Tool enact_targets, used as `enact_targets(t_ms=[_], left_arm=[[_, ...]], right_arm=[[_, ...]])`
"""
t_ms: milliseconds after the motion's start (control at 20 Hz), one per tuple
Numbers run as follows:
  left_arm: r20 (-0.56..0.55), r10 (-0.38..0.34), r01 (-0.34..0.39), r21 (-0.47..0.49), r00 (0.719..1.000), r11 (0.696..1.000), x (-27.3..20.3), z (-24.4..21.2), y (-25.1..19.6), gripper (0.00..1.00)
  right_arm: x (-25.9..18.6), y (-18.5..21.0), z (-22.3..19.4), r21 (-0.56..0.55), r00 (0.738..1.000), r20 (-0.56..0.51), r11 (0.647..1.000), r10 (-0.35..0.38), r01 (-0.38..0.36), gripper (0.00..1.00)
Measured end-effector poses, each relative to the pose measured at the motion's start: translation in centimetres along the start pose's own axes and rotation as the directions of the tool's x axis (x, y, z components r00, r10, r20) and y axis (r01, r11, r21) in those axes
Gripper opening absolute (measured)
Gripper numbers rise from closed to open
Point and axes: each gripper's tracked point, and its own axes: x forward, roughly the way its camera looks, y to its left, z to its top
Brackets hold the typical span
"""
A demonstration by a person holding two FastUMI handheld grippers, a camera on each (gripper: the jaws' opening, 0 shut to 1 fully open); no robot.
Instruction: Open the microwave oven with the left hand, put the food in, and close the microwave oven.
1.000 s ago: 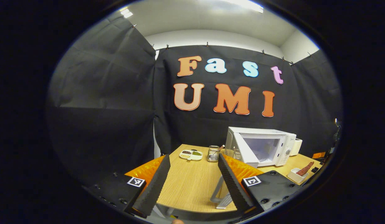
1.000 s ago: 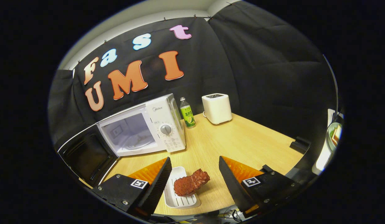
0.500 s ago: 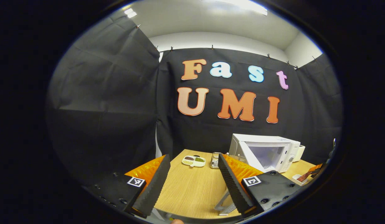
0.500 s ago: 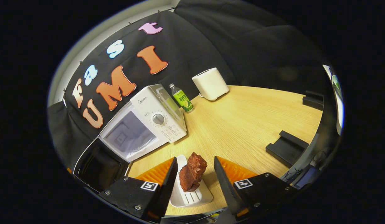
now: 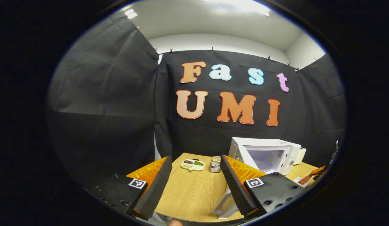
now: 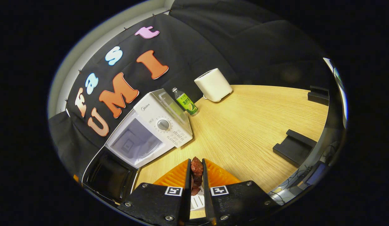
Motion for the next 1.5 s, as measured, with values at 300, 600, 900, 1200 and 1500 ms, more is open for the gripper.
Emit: enact_targets(t_ms=[300, 600, 900, 1200, 1500], left_arm=[[-0.015, -0.007, 0.007, -0.002, 1.0, 1.0, -0.1, -0.4, -0.1, 0.96], [0.003, 0.01, -0.01, 0.023, 1.0, 1.0, -0.3, 0.3, 0.6, 0.96], [-0.006, 0.005, -0.005, 0.003, 1.0, 1.0, -0.6, -0.1, 0.2, 0.96], [-0.011, -0.005, 0.005, -0.004, 1.0, 1.0, -0.5, -0.3, 0.6, 0.96], [-0.025, -0.021, 0.02, -0.011, 0.999, 1.0, 0.7, -1.1, 0.9, 0.96]], right_arm=[[-0.6, 0.0, 0.9, 0.008, 0.999, 0.029, 0.999, -0.033, 0.033, 0.08], [-1.7, 2.3, 4.7, 0.048, 0.994, 0.108, 0.999, -0.021, 0.016, 0.08], [-1.7, 8.8, 6.4, 0.09, 0.983, 0.168, 0.992, 0.071, -0.087, 0.08], [1.2, 16.0, 3.0, 0.178, 0.978, 0.133, 0.967, 0.16, -0.182, 0.08], [4.9, 21.6, -0.3, 0.27, 0.973, 0.136, 0.938, 0.187, -0.218, 0.08]])
